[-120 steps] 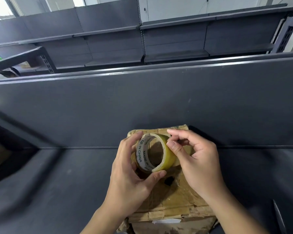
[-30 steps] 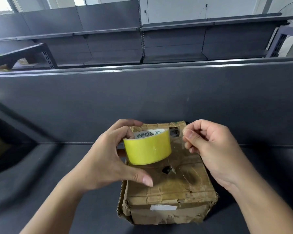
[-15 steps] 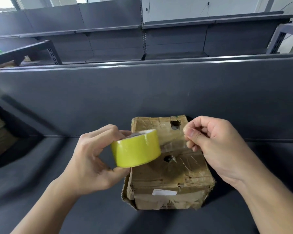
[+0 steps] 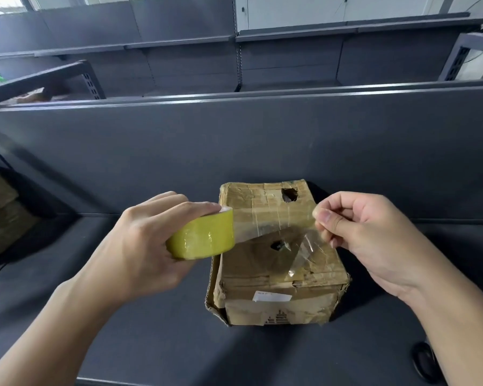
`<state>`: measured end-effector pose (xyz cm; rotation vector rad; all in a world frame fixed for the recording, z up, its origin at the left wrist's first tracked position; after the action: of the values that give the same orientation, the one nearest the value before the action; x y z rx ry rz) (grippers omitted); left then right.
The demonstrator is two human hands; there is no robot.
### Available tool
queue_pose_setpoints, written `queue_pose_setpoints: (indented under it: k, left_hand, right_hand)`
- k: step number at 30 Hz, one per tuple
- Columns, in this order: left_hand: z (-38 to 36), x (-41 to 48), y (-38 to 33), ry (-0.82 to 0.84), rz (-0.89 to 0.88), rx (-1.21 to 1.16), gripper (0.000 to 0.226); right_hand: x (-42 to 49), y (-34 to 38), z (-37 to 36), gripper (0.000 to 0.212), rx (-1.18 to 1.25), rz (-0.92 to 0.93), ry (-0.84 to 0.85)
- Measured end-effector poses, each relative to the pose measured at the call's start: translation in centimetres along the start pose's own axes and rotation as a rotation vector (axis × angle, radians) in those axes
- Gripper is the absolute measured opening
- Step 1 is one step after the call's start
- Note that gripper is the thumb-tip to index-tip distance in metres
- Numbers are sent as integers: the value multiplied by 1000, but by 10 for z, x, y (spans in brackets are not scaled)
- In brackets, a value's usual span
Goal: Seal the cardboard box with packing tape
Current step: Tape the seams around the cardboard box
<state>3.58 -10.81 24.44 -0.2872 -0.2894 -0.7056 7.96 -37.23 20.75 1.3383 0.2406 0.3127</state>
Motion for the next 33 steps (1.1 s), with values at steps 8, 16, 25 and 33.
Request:
queue_pose_setpoints:
  k: [8, 16, 25, 33]
  left_hand:
    - [-7, -12, -3, -35, 35, -105, 62]
    - [-2, -26, -57, 16, -52, -290, 69]
    - [-59, -34, -61, 182, 35, -439, 49]
    - [-122, -62, -49, 306, 152, -326, 62]
  right_hand:
    - [-16, 0, 1, 18, 70, -40, 29]
    - [-68, -8, 10, 24, -25, -78, 44]
    - [-83, -86, 3, 21, -125, -146, -44]
    - [-77, -152, -8, 16, -191, -136, -128]
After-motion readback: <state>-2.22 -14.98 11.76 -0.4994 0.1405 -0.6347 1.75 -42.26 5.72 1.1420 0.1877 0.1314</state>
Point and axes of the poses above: each hand's wrist, its own x-axis towards the middle knuckle, its own z-axis out of the back of the hand, y = z × x, the point moved 5 cm from there along x, towards the middle knuckle, and after that the axes turned 15 degrees about y, right-handed, at the moved point
